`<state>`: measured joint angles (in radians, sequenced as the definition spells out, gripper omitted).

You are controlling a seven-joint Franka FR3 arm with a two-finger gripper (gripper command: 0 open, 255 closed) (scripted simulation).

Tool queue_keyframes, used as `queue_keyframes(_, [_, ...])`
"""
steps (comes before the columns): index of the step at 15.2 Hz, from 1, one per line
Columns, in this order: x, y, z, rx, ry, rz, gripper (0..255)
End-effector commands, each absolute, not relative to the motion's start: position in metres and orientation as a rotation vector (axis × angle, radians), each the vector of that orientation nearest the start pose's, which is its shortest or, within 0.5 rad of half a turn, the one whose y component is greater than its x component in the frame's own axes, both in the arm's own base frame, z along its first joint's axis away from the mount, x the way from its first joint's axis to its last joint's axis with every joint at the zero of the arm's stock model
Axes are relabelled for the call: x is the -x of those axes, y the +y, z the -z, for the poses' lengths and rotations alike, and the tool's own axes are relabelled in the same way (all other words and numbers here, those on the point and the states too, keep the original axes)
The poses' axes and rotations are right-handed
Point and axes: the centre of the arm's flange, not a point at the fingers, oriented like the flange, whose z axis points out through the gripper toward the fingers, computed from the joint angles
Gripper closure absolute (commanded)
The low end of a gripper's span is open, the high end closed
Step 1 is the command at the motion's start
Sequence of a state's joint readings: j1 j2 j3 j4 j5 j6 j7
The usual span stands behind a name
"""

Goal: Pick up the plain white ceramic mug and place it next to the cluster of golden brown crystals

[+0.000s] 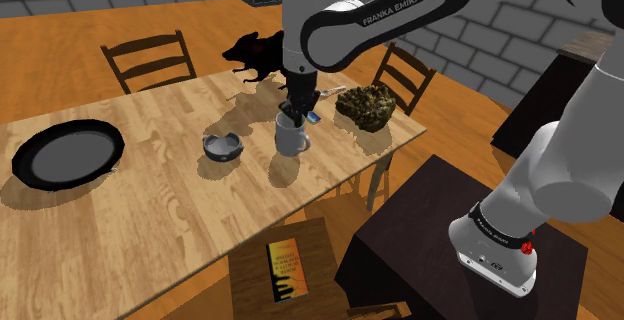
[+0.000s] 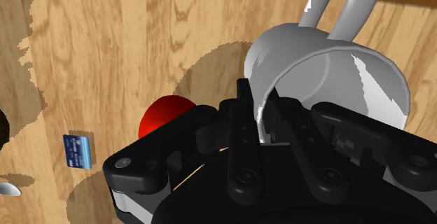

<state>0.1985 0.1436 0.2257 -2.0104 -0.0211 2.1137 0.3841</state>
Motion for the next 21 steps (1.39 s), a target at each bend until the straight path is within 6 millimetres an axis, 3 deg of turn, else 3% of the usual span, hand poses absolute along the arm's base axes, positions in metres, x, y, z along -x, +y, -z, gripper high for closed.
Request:
queue_keyframes(1, [-0.522,0.206,-0.383,3.141,-0.080,-0.062,255])
queue_keyframes(21, [-0.475,-0.054,-0.383,3.141,-0.080,-0.062,255])
